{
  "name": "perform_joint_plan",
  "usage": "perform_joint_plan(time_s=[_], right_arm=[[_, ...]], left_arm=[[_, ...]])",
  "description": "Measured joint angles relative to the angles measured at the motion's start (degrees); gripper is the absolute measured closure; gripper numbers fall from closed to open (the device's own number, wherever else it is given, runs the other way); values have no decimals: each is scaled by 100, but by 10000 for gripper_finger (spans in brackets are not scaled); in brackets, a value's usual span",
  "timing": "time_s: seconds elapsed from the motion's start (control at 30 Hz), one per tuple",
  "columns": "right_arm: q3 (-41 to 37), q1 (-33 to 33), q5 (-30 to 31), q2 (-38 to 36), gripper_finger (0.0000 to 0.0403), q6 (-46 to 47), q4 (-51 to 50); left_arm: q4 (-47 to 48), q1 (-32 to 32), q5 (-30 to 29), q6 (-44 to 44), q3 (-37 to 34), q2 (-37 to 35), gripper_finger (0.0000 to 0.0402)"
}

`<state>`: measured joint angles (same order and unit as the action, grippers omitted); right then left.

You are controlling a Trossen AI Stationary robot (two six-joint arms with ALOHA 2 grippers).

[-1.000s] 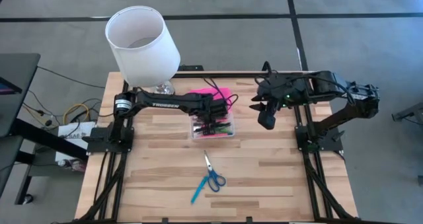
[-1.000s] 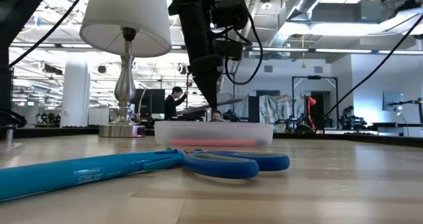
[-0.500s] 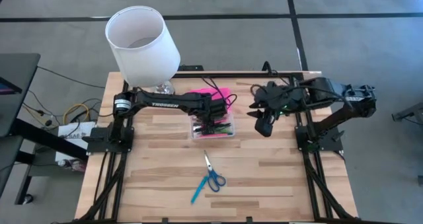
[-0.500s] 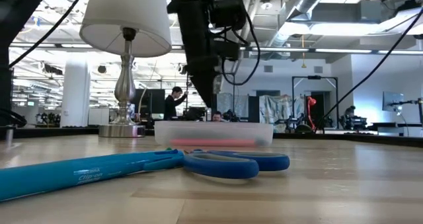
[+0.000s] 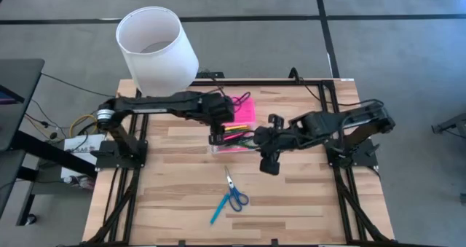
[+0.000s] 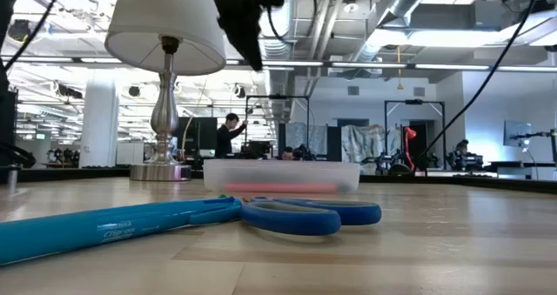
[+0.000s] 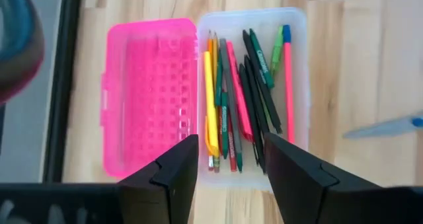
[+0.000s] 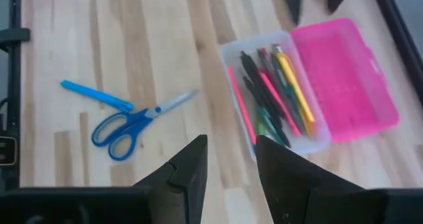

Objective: Pick & place school supplies into a supply box
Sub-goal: Put the scissors into the supply box

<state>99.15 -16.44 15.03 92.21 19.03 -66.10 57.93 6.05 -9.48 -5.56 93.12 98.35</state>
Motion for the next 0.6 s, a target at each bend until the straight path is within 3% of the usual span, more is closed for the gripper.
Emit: perform_joint_plan(time_s=[0.23,0.43,0.6], right_arm=[[9,-95,-7,414,281,331,276],[11,-160,-9,936,281,732,585],[11,-312,-129,1404,281,1197,953]], left_arm=[[55,-79,-17,34,-624,-1166,234],[-357,-259,-47,473,-1816,-2601,234],[-676,-551,-424,929,-2813,-3749,234]])
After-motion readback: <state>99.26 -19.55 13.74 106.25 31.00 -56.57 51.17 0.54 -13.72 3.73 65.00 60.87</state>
